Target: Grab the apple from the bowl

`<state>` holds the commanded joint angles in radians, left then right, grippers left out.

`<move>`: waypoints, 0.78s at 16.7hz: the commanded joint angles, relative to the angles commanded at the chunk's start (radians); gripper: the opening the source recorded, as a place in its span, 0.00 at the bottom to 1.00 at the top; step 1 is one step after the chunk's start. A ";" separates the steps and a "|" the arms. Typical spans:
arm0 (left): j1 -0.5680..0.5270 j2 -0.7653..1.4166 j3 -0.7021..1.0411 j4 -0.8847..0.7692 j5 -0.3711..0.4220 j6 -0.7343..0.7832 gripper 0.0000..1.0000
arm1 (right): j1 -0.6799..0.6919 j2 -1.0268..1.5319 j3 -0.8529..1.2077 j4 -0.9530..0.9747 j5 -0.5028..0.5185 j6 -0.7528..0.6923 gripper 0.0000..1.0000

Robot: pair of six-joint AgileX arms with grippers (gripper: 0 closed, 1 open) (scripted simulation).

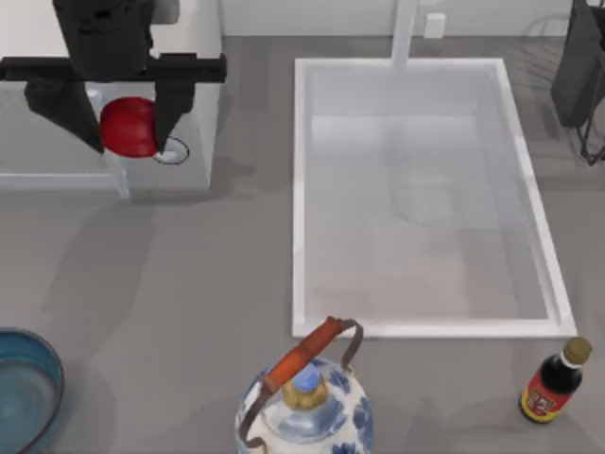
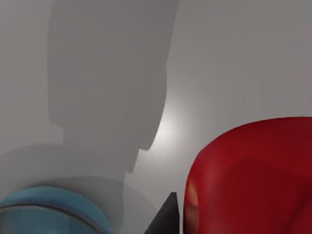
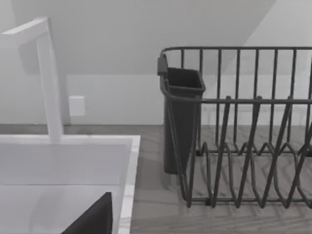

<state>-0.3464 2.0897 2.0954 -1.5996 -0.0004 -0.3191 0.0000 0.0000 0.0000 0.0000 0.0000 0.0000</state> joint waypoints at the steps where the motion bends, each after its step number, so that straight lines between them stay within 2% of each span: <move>1: -0.032 0.045 0.035 0.015 0.001 -0.031 0.00 | 0.000 0.000 0.000 0.000 0.000 0.000 1.00; 4: -0.090 0.117 0.095 0.044 0.003 -0.088 0.00 | 0.000 0.000 0.000 0.000 0.000 0.000 1.00; 9: -0.089 0.119 0.092 0.046 0.004 -0.088 0.00 | 0.000 0.000 0.000 0.000 0.000 0.000 1.00; 13: -0.088 0.116 -0.023 0.161 0.004 -0.087 0.00 | 0.000 0.000 0.000 0.000 0.000 0.000 1.00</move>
<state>-0.4348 2.2058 2.0727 -1.4389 0.0035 -0.4061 0.0000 0.0000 0.0000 0.0000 0.0000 0.0000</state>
